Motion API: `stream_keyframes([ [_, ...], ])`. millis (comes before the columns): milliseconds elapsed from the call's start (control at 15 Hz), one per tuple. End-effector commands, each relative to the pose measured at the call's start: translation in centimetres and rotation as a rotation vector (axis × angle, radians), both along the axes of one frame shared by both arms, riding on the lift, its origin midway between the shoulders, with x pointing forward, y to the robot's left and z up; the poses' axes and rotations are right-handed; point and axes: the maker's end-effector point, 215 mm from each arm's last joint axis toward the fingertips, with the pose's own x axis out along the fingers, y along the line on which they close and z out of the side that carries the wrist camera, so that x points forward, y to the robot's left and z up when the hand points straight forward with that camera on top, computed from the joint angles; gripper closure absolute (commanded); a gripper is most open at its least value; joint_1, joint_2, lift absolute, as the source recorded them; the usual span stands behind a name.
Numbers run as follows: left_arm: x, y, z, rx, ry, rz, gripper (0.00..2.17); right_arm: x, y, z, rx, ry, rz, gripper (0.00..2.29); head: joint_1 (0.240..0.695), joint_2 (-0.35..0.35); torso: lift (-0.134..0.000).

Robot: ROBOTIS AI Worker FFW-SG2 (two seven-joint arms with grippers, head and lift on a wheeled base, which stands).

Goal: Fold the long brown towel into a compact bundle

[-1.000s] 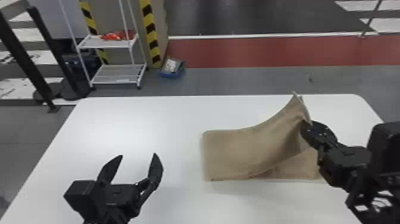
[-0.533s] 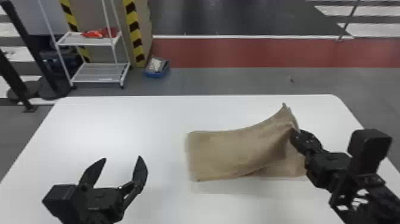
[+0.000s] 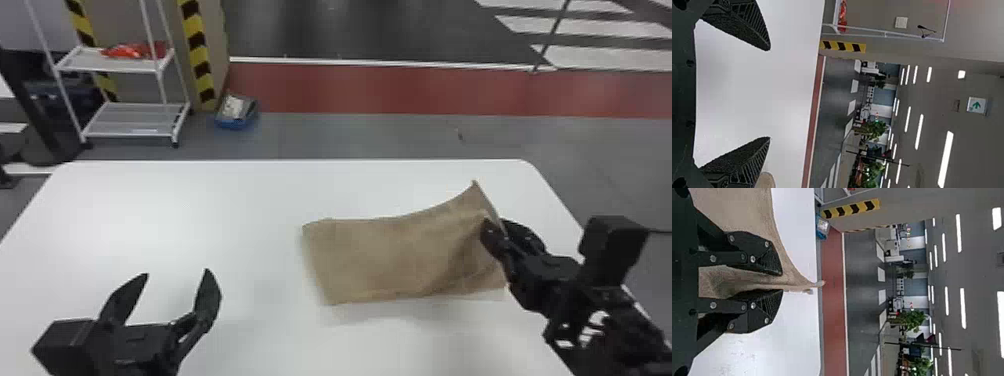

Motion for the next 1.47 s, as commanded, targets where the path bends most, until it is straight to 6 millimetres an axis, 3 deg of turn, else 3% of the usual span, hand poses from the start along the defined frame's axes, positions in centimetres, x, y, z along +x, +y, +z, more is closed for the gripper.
stream_keyframes([
  [0, 0.0, 0.0, -0.2, 0.001, 0.004, 0.0, 0.06, -0.1, -1.7, -0.7, 0.015, 0.02, -0.037, 0.01, 0.695, -0.084, -0.119],
  [267, -0.1, 0.0, -0.3, 0.001, 0.005, -0.002, 0.07, -0.1, -4.2, -2.0, 0.006, 0.098, -0.073, 0.07, 0.695, -0.12, -0.119],
  [600, 0.0, -0.1, -0.3, 0.001, 0.005, -0.005, 0.07, 1.0, -5.8, -6.4, 0.016, 0.234, -0.074, 0.07, 0.695, -0.146, -0.119],
  [800, 0.8, -1.3, -0.2, -0.007, -0.007, -0.035, 0.07, 0.9, -6.4, -8.7, 0.022, 0.256, -0.072, 0.09, 0.695, -0.159, -0.119],
  [1267, 1.7, -2.5, -0.5, -0.007, -0.005, -0.066, 0.07, 2.6, -5.7, -10.6, 0.01, 0.239, -0.049, 0.13, 0.695, -0.186, -0.119],
  [1400, 1.8, -2.8, -0.6, -0.004, -0.005, -0.076, 0.07, 2.8, -5.0, -11.3, -0.008, 0.253, -0.036, 0.27, 0.695, -0.181, -0.119],
])
